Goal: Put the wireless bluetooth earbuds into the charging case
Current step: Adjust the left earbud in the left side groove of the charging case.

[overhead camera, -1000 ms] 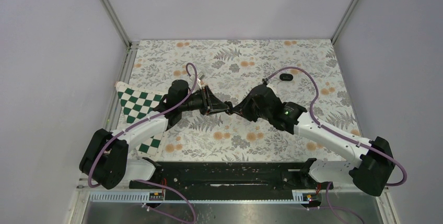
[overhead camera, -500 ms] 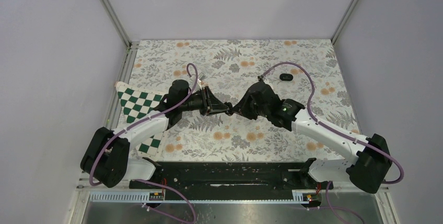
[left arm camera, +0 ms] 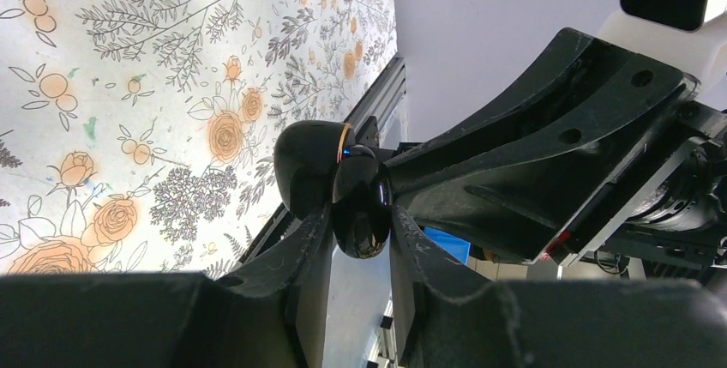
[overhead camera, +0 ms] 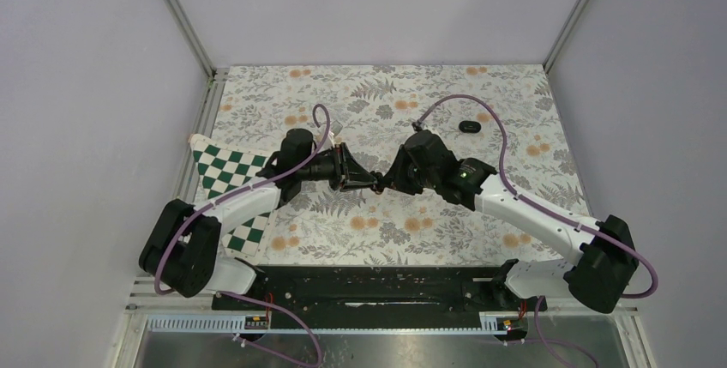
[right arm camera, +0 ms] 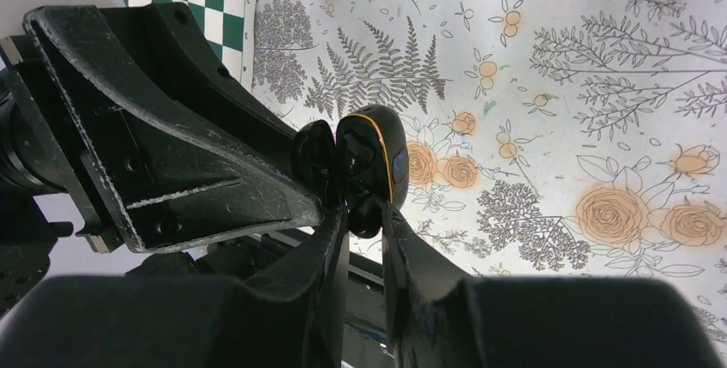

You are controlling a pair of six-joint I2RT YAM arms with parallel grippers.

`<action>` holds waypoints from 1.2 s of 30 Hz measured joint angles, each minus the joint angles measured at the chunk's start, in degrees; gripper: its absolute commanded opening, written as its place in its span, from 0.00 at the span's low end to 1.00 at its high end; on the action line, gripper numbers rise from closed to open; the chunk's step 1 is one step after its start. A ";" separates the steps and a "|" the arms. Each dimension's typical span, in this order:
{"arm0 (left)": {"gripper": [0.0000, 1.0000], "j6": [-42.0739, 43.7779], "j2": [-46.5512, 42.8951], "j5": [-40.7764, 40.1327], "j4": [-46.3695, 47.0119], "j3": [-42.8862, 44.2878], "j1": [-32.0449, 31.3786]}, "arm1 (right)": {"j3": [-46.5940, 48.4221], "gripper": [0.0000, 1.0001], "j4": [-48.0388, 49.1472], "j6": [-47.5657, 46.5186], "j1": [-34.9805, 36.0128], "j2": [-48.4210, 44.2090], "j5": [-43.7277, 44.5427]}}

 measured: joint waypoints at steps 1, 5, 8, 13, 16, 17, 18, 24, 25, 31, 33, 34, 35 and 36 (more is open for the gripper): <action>0.00 0.02 0.33 0.50 -0.04 0.28 0.11 | 0.17 0.20 -0.17 -0.57 0.00 0.02 -0.02; 0.00 0.04 0.85 1.70 -0.72 1.01 0.28 | 0.55 0.21 -0.39 -2.71 0.00 0.02 -0.61; 0.00 0.04 1.20 2.58 -1.16 1.18 0.31 | 0.59 0.23 -0.63 -4.20 0.00 0.02 -1.51; 0.00 -0.02 1.95 4.28 -1.29 1.33 0.37 | 0.63 0.32 -0.85 -6.64 0.00 0.02 -2.91; 0.00 -0.70 2.27 6.45 -0.83 1.77 0.22 | 0.63 0.34 -0.55 -7.54 0.00 0.15 -3.63; 0.00 -0.92 2.27 6.93 -0.61 1.95 0.17 | 0.63 0.34 -0.55 -7.69 0.00 0.15 -3.98; 0.00 -1.05 2.27 7.48 -0.24 2.12 0.17 | 0.63 0.35 -0.42 -7.82 0.00 0.15 -4.11; 0.00 -1.99 2.78 8.28 0.61 2.16 0.28 | 0.63 0.41 -0.20 -8.52 -0.07 0.13 -4.39; 0.00 -2.01 2.80 8.39 0.66 2.16 0.31 | 0.63 0.46 -0.20 -8.55 -0.07 0.09 -4.39; 0.00 -2.78 2.86 10.32 2.36 2.36 0.35 | 0.04 0.55 -1.73 -8.63 -0.31 -2.29 -3.85; 0.00 -3.06 2.86 11.08 3.17 2.51 0.33 | -0.42 0.56 -2.10 -8.61 -0.33 -4.11 -3.65; 0.00 -3.13 2.86 11.17 3.43 2.58 0.33 | -0.70 0.57 -2.34 -8.59 -0.33 -5.33 -3.41; 0.00 -3.23 2.86 11.21 3.65 2.62 0.31 | -0.96 0.57 -2.51 -8.52 -0.33 -6.73 -3.30; 0.00 -3.28 2.86 11.15 3.78 2.62 0.31 | -1.18 0.59 -2.43 -8.26 -0.31 -8.07 -3.26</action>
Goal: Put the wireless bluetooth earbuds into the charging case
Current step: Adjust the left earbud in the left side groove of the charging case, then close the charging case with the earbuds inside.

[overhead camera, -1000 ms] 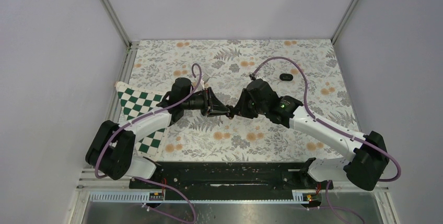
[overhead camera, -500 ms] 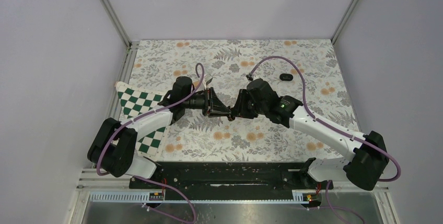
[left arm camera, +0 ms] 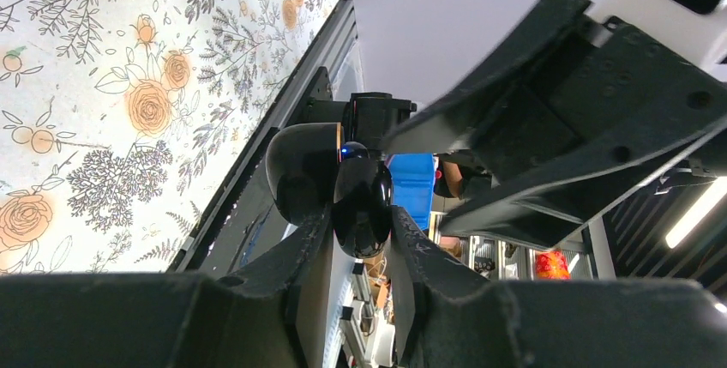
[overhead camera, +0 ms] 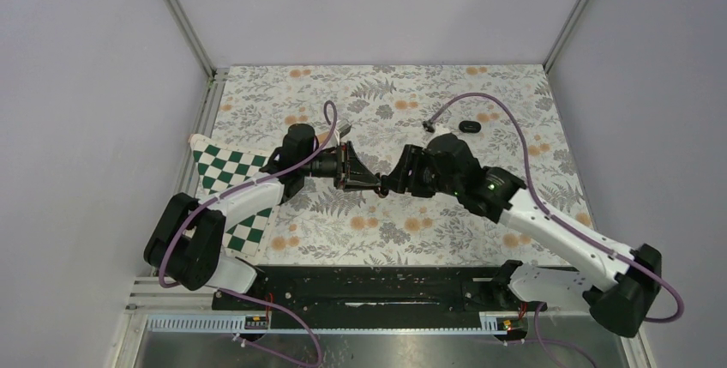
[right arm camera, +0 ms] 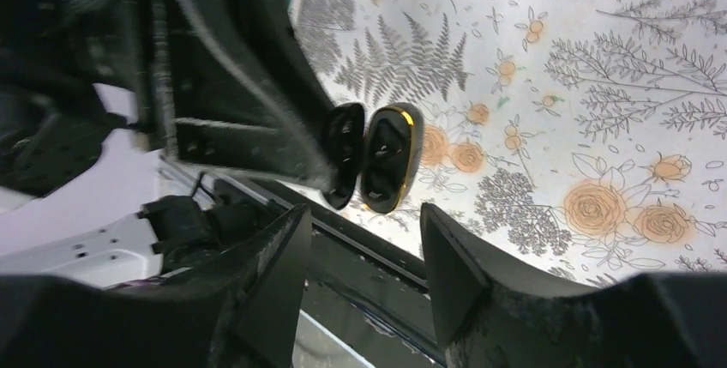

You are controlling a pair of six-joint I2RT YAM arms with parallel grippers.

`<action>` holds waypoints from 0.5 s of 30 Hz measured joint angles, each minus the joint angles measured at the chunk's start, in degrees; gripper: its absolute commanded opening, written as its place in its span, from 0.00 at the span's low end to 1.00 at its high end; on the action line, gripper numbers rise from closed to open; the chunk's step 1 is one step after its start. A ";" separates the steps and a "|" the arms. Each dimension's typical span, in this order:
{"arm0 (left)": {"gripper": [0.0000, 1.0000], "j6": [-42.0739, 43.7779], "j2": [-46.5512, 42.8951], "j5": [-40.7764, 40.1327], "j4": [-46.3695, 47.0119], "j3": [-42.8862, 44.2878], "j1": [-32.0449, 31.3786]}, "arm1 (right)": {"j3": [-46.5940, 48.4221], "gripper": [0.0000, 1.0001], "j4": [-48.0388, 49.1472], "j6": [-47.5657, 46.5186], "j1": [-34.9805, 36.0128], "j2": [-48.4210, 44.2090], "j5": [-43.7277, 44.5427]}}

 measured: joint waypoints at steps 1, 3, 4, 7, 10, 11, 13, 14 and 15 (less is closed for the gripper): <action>0.00 -0.02 0.09 -0.04 0.04 0.00 0.00 | -0.22 0.62 0.26 0.11 0.00 -1.33 0.02; 0.00 -0.20 0.17 -0.07 0.07 0.00 0.00 | -1.64 0.62 1.44 0.52 0.04 -5.51 1.05; 0.00 -0.26 0.17 -0.04 0.15 0.00 0.04 | -2.82 0.61 2.12 0.92 0.02 -7.56 1.95; 0.00 -1.68 0.17 0.24 1.70 0.00 0.37 | -8.66 0.49 4.48 2.67 -0.74 -14.10 4.09; 0.00 -5.01 0.17 0.94 5.60 0.00 0.74 | -16.70 0.41 7.32 6.08 -3.10 -18.14 5.38; 0.00 -6.73 0.20 1.38 7.69 -0.02 0.83 | -19.12 0.40 8.66 7.39 -3.89 -18.47 5.31; 0.00 -10.82 0.44 2.23 13.14 -0.20 0.94 | -23.50 0.42 11.32 9.92 -4.96 -17.53 5.09; 0.00 -13.18 0.72 2.67 16.24 -0.35 0.98 | -25.11 0.42 12.70 11.02 -5.27 -16.11 4.70; 0.00 -15.91 1.18 3.13 20.00 -0.52 1.01 | -26.47 0.42 14.67 11.98 -5.33 -14.49 4.24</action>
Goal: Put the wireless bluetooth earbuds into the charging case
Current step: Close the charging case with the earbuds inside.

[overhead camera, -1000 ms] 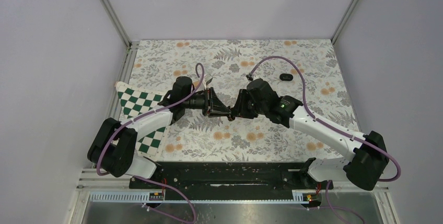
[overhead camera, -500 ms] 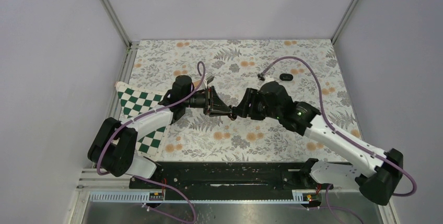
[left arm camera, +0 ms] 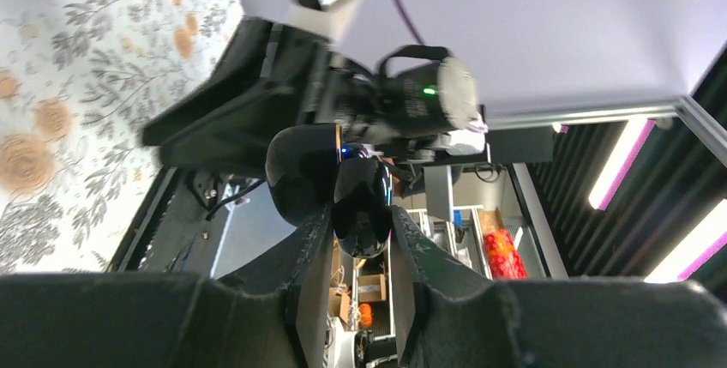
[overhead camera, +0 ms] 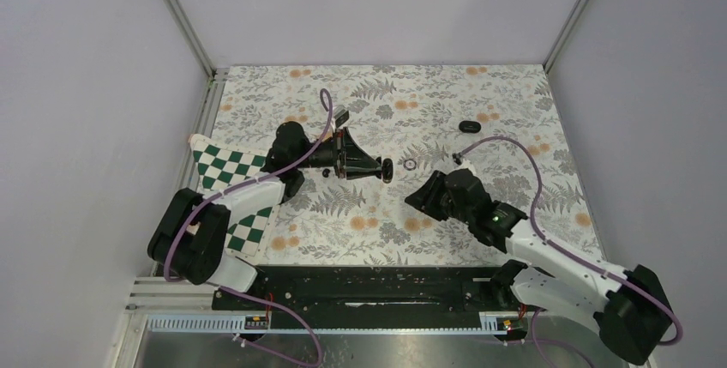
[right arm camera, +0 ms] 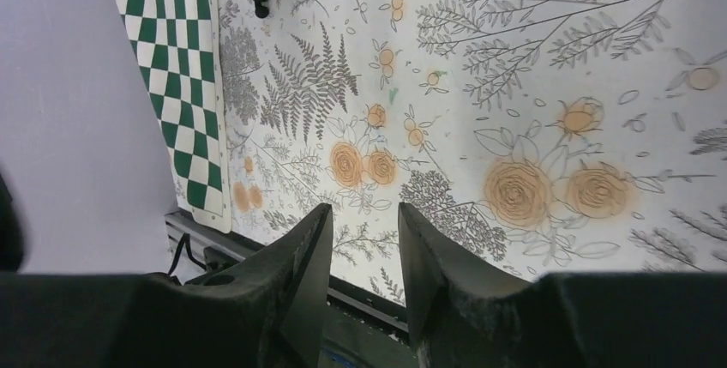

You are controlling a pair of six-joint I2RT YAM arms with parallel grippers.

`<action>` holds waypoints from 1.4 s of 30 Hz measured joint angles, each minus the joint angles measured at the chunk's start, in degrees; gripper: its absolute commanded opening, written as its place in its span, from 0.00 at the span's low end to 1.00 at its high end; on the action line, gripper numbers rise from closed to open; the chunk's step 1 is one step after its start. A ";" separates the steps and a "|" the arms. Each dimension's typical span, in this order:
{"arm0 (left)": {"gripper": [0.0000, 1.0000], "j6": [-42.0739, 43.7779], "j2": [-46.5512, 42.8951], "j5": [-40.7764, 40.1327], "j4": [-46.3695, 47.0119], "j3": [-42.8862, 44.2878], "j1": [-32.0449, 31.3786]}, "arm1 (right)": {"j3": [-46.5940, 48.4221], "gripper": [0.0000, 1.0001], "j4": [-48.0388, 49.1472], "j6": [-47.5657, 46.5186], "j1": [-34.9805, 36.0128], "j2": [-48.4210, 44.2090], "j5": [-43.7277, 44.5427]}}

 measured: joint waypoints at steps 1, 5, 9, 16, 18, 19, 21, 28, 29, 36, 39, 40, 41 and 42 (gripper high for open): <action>0.00 -3.37 0.76 0.39 4.74 -0.33 0.02 | -0.96 0.42 2.08 0.76 -0.07 1.51 -0.85; 0.00 -15.56 4.87 1.40 21.94 -1.22 0.02 | -3.04 0.40 15.30 3.65 -0.09 6.91 -4.90; 0.00 -22.21 7.06 1.79 30.42 -2.47 0.02 | -3.06 0.38 26.45 4.87 -0.13 10.34 -8.11; 0.00 -24.37 6.95 2.54 33.64 -2.84 0.02 | -2.47 0.35 36.61 5.70 -0.17 12.48 -11.08; 0.00 -24.09 6.73 2.58 33.31 -2.84 0.02 | -2.51 0.35 38.45 5.70 -0.17 11.82 -11.19; 0.00 -23.89 6.67 2.58 33.22 -2.84 0.02 | -2.56 0.35 39.08 5.70 -0.17 11.23 -11.17; 0.00 -23.47 6.54 2.58 32.94 -2.91 0.02 | -2.71 0.35 40.28 5.64 -0.17 9.66 -11.19; 0.00 -23.02 6.43 2.62 32.94 -3.10 0.02 | -2.73 0.34 42.34 5.22 -0.22 6.19 -11.65; 0.00 -22.91 6.43 2.62 32.85 -3.10 0.02 | -2.73 0.34 42.34 5.25 -0.22 6.01 -11.69; 0.00 -20.85 6.14 2.60 31.08 -3.10 0.02 | -3.23 0.37 40.17 4.52 -0.28 2.89 -11.91; 0.00 -19.43 5.46 2.60 29.55 -3.10 0.02 | -3.54 0.58 38.14 3.89 -0.31 0.83 -11.69; 0.00 -19.15 5.27 2.60 29.35 -3.10 0.02 | -3.67 0.65 36.79 3.56 -0.35 -0.15 -11.43; 0.00 -18.78 5.05 2.60 29.31 -3.08 0.04 | -3.87 0.69 35.82 3.32 -0.39 -1.05 -11.26; 0.00 -18.58 4.79 2.58 29.27 -3.08 0.13 | -4.07 0.72 34.47 2.82 -0.48 -2.10 -10.80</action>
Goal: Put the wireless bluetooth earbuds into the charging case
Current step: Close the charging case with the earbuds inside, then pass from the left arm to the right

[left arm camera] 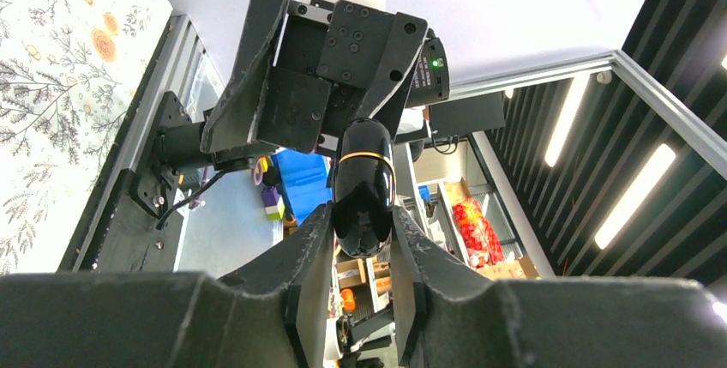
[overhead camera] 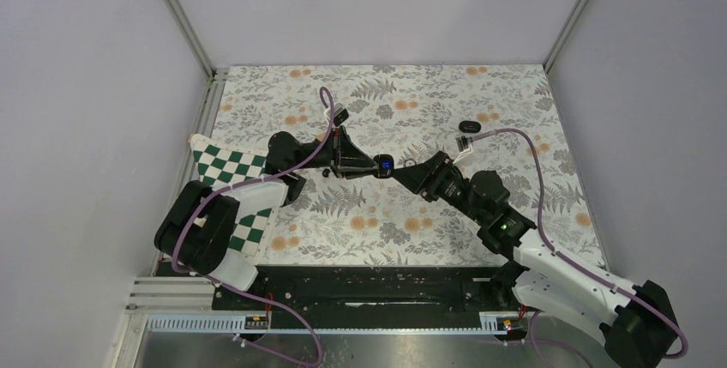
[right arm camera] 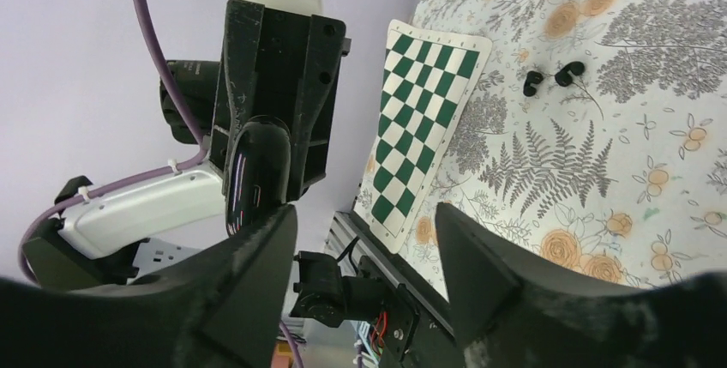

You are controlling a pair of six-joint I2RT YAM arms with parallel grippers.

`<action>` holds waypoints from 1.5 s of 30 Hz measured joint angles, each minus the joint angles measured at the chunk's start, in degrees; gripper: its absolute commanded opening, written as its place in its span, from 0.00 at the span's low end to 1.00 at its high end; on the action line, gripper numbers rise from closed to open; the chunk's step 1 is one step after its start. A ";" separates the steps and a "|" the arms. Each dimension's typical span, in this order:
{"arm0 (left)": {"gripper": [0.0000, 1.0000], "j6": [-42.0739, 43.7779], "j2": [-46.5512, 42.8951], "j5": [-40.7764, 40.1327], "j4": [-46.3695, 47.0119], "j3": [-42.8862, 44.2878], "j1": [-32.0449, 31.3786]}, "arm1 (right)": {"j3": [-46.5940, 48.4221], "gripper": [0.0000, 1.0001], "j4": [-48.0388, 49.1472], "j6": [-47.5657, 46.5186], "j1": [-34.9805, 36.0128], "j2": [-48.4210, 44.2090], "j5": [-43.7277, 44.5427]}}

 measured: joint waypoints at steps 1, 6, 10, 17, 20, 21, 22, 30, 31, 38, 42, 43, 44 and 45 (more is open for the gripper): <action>0.00 0.22 -0.22 0.00 -0.07 0.00 0.02 | -0.20 0.75 -1.27 -0.26 -0.04 -1.11 0.46; 0.00 0.74 -0.35 0.02 -0.39 0.00 0.24 | -0.39 0.78 -5.16 -1.46 -0.13 -5.25 1.42; 0.00 1.60 -0.28 0.11 -2.82 0.00 0.20 | -0.28 0.78 -2.89 -1.42 -0.07 -6.23 1.03; 0.00 2.62 -0.31 0.22 -3.98 0.00 0.04 | 1.97 0.71 0.13 -0.98 -0.07 -1.70 -0.81; 0.00 3.04 -0.31 0.24 -4.85 0.00 0.04 | 2.47 0.57 1.77 -0.24 -0.07 0.68 -1.38; 0.00 3.15 -0.33 0.24 -5.07 0.00 0.04 | 2.47 0.54 2.14 0.09 -0.07 1.31 -1.60; 0.00 3.37 -0.42 0.24 -5.55 0.00 0.04 | 2.47 0.50 2.40 0.33 -0.07 1.77 -1.73; 0.05 6.93 -2.40 0.42 -9.70 0.00 0.02 | 2.47 0.12 4.02 2.27 -0.07 3.06 -2.23; 0.18 7.93 -2.86 0.44 -10.69 0.00 0.04 | 2.47 0.08 4.04 2.71 -0.07 3.21 -2.25; 0.80 16.39 -6.73 0.39 -24.52 2.21 0.09 | 2.47 0.00 4.20 3.30 -0.07 3.74 -2.47; 0.99 27.54 -10.60 -0.92 -41.51 7.13 -0.07 | 2.45 0.00 4.17 3.28 -0.07 3.74 -2.27; 0.99 29.86 -11.32 -1.40 -44.72 8.28 -0.07 | 2.45 0.00 4.13 3.28 -0.07 3.72 -2.21; 0.99 31.93 -12.02 -1.81 -47.84 9.31 -0.07 | 2.45 0.00 3.87 3.19 -0.07 3.65 -2.05; 0.99 34.51 -12.72 -2.51 -51.65 10.47 -0.02 | 2.45 0.00 3.41 2.95 -0.07 3.50 -1.81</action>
